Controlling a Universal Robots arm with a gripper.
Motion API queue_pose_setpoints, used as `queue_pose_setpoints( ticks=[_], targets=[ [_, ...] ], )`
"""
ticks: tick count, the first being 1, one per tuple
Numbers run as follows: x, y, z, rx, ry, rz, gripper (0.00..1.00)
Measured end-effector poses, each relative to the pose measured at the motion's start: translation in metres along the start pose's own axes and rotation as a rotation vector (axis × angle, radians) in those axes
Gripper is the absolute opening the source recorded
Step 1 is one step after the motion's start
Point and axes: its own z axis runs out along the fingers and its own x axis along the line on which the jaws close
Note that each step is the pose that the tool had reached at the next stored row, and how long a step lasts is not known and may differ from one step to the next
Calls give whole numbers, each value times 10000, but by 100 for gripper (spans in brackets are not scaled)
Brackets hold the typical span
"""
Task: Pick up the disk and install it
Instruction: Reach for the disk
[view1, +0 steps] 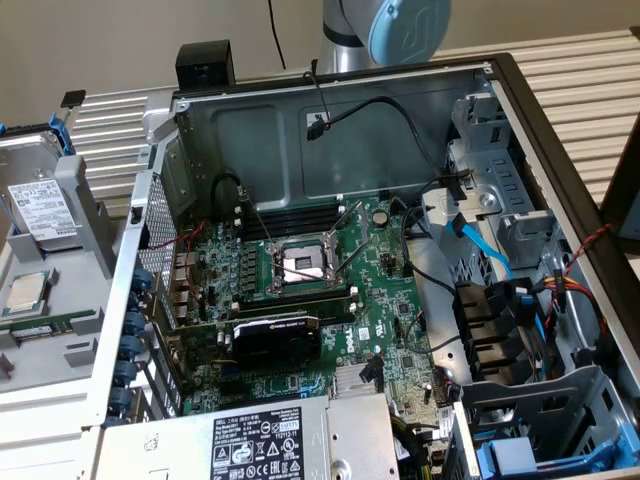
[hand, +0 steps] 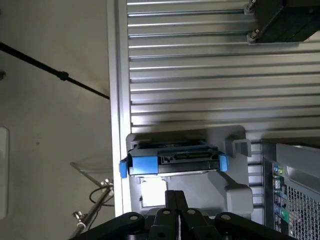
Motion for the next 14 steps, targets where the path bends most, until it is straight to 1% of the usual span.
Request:
queue_pose_setpoints(
  ticks=[2, 5, 7, 12, 14],
  targets=[
    [36, 33, 0, 0, 0, 0, 11],
    [119, 69, 0, -1, -1, 1, 11],
    [129, 87, 0, -4, -1, 0, 11],
    [150, 172, -1, -5, 0, 0, 11],
    [153, 175, -1, -9, 1, -6, 11]
  ],
)
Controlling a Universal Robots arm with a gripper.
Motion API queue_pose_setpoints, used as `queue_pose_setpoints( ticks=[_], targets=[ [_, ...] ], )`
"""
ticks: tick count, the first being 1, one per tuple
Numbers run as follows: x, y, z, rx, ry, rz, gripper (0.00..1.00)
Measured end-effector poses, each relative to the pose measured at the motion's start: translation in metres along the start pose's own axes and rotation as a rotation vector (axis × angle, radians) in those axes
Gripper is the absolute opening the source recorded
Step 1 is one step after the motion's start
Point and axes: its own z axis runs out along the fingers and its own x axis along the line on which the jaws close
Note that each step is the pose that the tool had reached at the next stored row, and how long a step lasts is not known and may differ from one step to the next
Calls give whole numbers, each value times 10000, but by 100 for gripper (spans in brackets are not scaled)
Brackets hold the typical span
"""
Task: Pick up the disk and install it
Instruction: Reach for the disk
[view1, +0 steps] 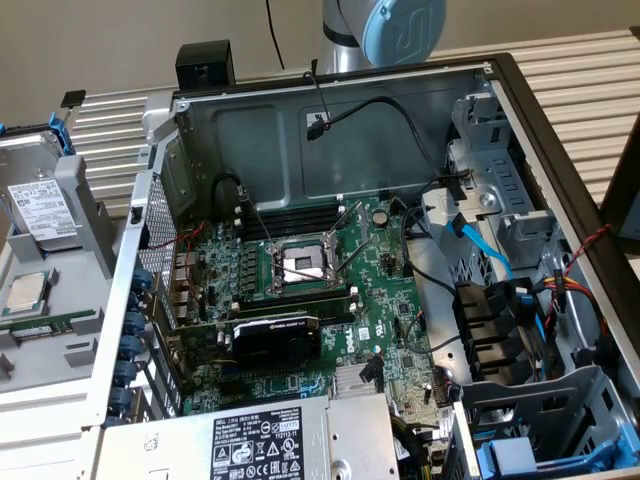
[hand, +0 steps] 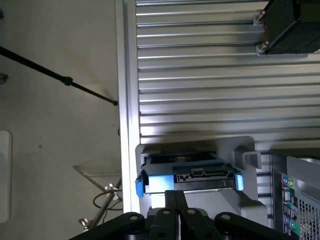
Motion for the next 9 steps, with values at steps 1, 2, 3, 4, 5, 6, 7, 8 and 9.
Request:
queue_pose_setpoints(
  ticks=[1, 2, 3, 4, 5, 6, 7, 8, 9],
  targets=[
    [0, 0, 0, 0, 0, -2, 11],
    [0, 0, 0, 0, -1, -1, 11],
    [0, 0, 0, 0, 0, -1, 11],
    [0, 0, 0, 0, -1, -1, 11],
    [0, 0, 0, 0, 0, -1, 11],
    [0, 0, 0, 0, 0, -1, 11],
    [0, 0, 0, 0, -1, -1, 11],
    [0, 0, 0, 0, 0, -1, 11],
    [0, 0, 0, 0, -1, 0, 11]
  ],
)
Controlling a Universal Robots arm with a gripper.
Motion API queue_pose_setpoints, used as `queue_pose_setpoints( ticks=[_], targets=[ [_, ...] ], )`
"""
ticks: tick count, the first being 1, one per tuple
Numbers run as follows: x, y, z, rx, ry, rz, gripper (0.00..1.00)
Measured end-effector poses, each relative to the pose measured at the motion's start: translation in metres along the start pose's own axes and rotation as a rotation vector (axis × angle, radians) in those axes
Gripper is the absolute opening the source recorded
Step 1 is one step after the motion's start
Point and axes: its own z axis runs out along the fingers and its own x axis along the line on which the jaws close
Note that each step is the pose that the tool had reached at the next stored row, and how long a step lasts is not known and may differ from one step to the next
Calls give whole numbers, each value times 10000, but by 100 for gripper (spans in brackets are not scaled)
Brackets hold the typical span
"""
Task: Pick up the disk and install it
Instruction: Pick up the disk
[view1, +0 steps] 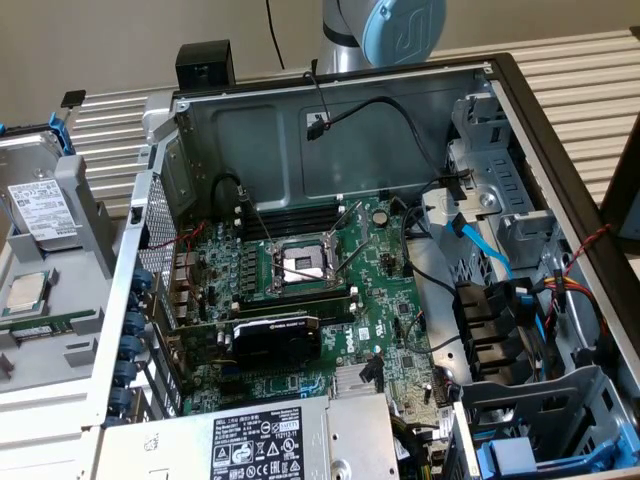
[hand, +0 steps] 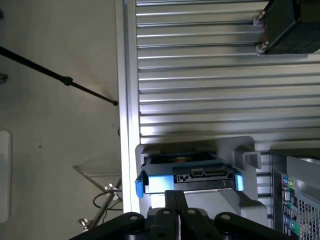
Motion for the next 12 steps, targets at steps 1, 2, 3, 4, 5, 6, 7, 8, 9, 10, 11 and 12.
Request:
queue_pose_setpoints(
  ticks=[1, 2, 3, 4, 5, 6, 7, 8, 9, 10, 11, 12],
  targets=[
    [0, 0, 0, 0, 0, 0, 11],
    [0, 0, 0, 0, 0, 0, 11],
    [0, 0, 0, 0, 0, 0, 11],
    [0, 0, 0, 0, 0, 0, 11],
    [0, 0, 0, 0, 0, 0, 11],
    [0, 0, 0, 0, 0, 0, 11],
    [0, 0, 0, 0, 0, -33, 11],
    [0, 0, 0, 0, -2, -194, 11],
    [0, 0, 0, 1, -3, -362, 11],
    [0, 0, 0, 1, -4, -548, 11],
    [0, 0, -1, 2, -4, -738, 11],
    [0, 0, 0, 2, -6, -924, 11]
  ],
)
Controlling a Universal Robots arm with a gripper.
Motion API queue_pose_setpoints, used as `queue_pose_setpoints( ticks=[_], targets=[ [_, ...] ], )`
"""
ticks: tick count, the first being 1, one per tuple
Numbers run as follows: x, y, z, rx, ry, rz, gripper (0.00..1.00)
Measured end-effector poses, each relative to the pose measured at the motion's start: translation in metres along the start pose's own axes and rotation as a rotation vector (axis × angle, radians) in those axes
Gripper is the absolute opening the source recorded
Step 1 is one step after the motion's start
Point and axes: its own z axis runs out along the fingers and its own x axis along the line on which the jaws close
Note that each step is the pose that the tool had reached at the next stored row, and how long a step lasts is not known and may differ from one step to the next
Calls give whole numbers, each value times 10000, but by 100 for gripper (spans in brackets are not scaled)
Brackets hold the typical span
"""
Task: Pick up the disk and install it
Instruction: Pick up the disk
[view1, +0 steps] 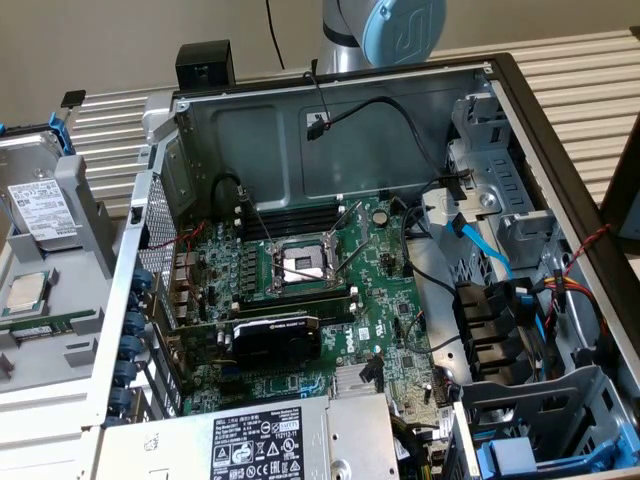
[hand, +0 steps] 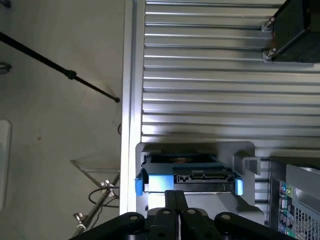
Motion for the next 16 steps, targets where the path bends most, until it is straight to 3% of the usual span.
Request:
queue_pose_setpoints(
  ticks=[16],
  targets=[
    [0, 0, 3, 6, -17, -2910, 11]
  ],
)
